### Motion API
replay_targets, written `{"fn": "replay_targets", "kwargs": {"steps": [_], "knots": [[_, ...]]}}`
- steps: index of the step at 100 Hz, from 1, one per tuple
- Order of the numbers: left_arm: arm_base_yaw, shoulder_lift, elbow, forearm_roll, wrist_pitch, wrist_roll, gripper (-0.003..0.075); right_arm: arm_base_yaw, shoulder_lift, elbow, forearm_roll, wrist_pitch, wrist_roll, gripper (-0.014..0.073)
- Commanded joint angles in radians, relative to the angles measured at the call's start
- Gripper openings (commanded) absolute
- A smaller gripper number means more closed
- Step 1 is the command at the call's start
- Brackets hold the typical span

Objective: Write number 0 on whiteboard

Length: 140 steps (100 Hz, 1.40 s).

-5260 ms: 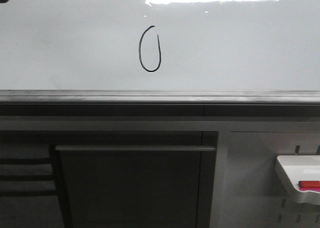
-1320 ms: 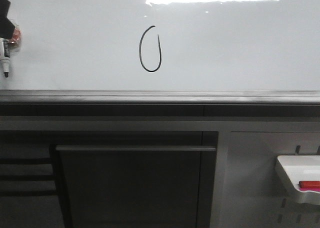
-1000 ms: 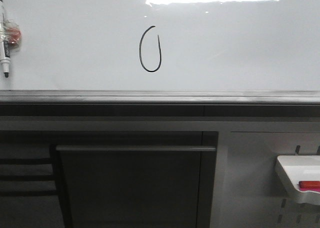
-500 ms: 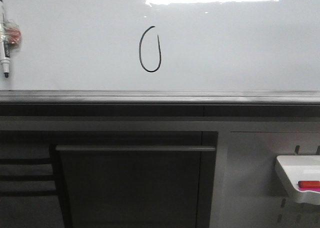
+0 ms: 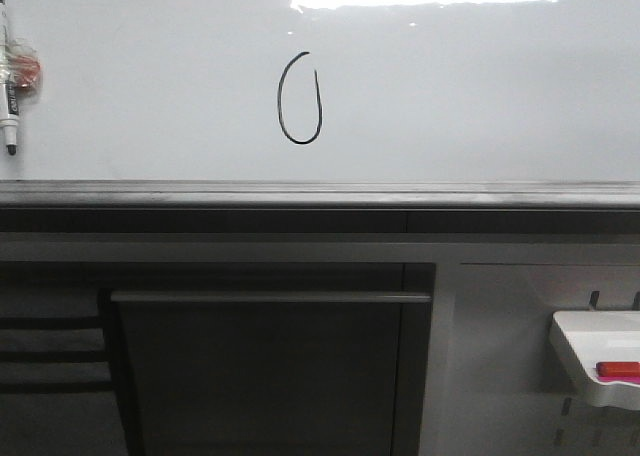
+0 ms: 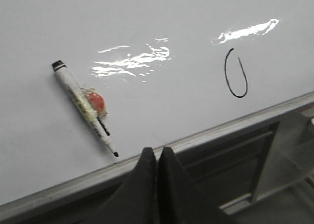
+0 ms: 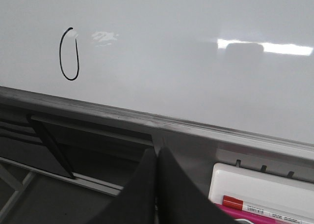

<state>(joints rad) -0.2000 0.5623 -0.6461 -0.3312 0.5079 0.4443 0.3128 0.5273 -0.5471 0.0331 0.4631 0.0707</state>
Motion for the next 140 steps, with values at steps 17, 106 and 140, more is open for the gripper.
{"fn": "replay_targets", "kwargs": {"steps": [17,106,140], "knots": [[0.117,-0.217,0.269,0.038,-0.431,0.0,-0.002,-0.006,0.002,-0.023,-0.004,-0.087,-0.001,-0.0073],[0.201,-0.591,0.666,0.209,-0.527,-0.358,-0.002,-0.006,0.002,-0.023,-0.004,-0.087,-0.001,-0.0073],[0.191,-0.591,0.666,0.209,-0.525,-0.358,-0.002,-0.006,0.002,-0.023,-0.004,-0.087,-0.001,-0.0073]]}}
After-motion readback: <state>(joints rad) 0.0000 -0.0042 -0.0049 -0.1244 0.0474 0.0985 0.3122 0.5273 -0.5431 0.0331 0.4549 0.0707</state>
